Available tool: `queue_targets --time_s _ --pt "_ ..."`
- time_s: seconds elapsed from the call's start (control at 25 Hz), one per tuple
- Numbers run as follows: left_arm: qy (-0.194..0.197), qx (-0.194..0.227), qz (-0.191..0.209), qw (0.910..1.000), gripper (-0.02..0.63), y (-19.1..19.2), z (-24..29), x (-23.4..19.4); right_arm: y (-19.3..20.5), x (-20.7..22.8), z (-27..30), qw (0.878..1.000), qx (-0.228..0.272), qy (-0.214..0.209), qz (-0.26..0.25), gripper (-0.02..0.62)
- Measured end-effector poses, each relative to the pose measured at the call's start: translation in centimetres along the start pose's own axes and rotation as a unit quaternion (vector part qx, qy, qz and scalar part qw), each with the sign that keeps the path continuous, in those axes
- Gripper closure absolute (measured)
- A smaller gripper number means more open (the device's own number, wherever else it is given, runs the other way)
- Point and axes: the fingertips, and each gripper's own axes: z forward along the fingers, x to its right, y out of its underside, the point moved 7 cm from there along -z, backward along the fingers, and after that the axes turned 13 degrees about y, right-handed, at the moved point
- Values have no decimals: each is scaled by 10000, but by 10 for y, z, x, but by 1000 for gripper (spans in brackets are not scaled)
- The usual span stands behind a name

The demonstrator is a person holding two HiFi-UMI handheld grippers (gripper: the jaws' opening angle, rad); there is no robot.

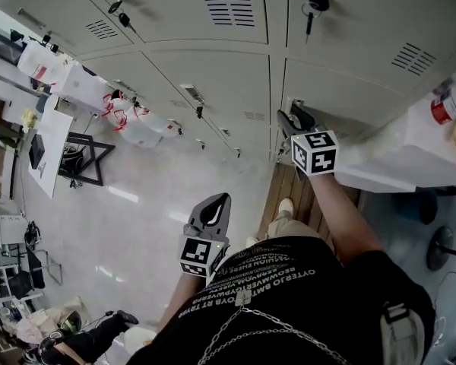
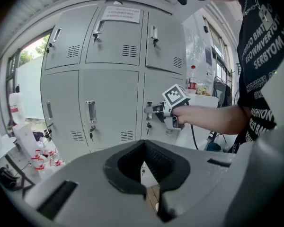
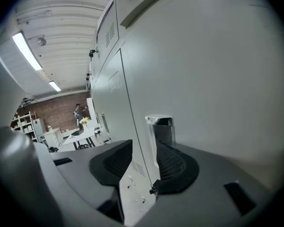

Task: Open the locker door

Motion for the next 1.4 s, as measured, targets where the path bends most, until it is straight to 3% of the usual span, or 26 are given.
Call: queue_targets --time_s 0.16,0.68,0.88,1.4 --pt "17 -10 49 10000 606 3 -9 4 8 -6 -17 10000 8 -18 12 483" --pt "510 89 321 9981 606 13 -30 33 41 -24 -96 9998 -167 98 -107 482" --pt "647 59 435 9969 606 24 -41 39 49 -27 -116 9988 -278 329 -241 479" --pt "518 195 458 9974 606 47 -106 42 57 -32 -142 9951 -500 822 -213 486"
